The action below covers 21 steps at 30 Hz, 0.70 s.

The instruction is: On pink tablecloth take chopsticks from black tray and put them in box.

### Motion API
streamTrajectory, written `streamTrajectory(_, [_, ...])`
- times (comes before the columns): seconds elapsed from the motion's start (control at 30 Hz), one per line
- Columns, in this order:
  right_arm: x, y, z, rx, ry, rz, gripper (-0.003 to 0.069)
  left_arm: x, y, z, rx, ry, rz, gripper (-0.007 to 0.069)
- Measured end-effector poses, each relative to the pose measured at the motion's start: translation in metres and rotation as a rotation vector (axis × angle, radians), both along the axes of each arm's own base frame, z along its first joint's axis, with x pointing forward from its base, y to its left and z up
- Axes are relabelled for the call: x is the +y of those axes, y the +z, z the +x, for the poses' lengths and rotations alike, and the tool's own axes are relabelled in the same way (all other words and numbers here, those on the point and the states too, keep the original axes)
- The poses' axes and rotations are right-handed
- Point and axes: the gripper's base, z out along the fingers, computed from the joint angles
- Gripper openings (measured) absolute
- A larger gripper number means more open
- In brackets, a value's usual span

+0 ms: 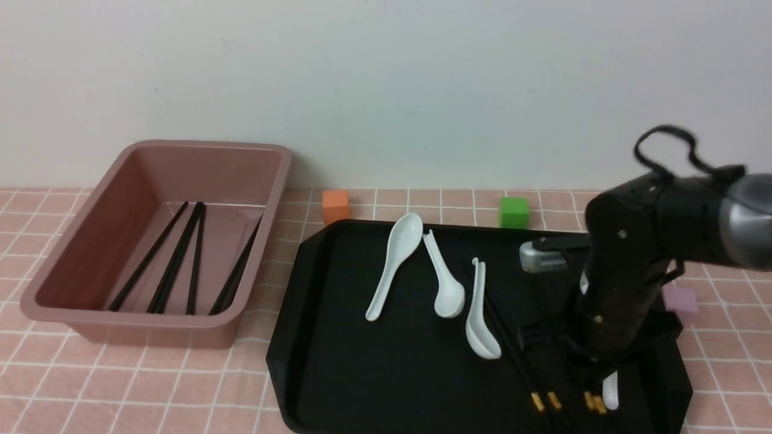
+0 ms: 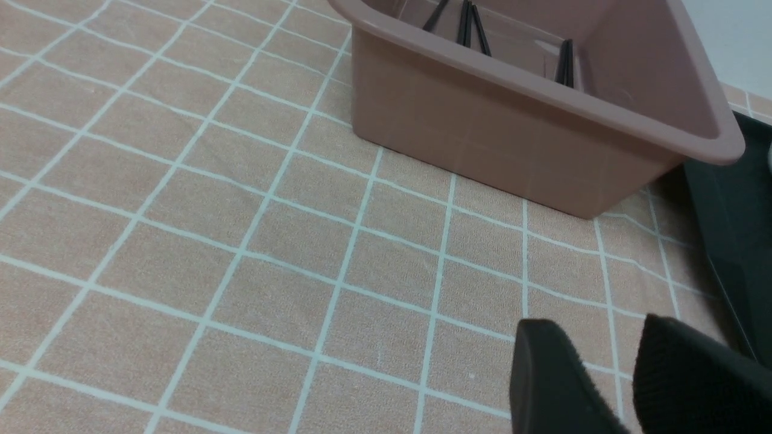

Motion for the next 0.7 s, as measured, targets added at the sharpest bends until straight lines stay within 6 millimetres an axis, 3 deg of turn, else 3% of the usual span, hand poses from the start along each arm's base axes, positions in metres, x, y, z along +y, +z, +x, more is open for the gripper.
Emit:
streamTrajectory(0.03, [-0.004,0.026,-0.006,-0.06,0.007,0.011,0.0139,0.0,0.0,0.0,0.0,0.0,0.0,0.0237])
streamTrajectory(0.13, [-0.006,0.062,-0.014,-0.14,0.022,0.039,0.0139,0.0,0.0,0.0,0.0,0.0,0.0,0.0236])
streamTrajectory(0.17, [-0.006,0.064,-0.014,-0.146,0.023,0.041,0.0139,0.0,0.0,0.0,0.0,0.0,0.0,0.0236])
streamTrajectory(0.33, [0.042,0.118,-0.016,-0.287,0.162,0.152,0.0139,0.0,0.0,0.0,0.0,0.0,0.0,0.0236])
streamTrajectory(0.4, [0.098,0.139,-0.016,-0.357,0.301,0.228,0.0139,0.0,0.0,0.0,0.0,0.0,0.0,0.0236])
streamTrajectory(0.5, [0.155,0.156,-0.01,-0.434,0.426,0.298,0.0139,0.0,0.0,0.0,0.0,0.0,0.0,0.0238])
streamTrajectory(0.53, [0.158,0.151,-0.01,-0.424,0.436,0.293,0.0139,0.0,0.0,0.0,0.0,0.0,0.0,0.0238])
streamTrajectory(0.57, [0.193,0.152,-0.005,-0.457,0.504,0.322,0.0139,0.0,0.0,0.0,0.0,0.0,0.0,0.0237])
streamTrajectory(0.7, [0.248,0.142,0.011,-0.527,0.602,0.36,0.0139,0.0,0.0,0.0,0.0,0.0,0.0,0.0237])
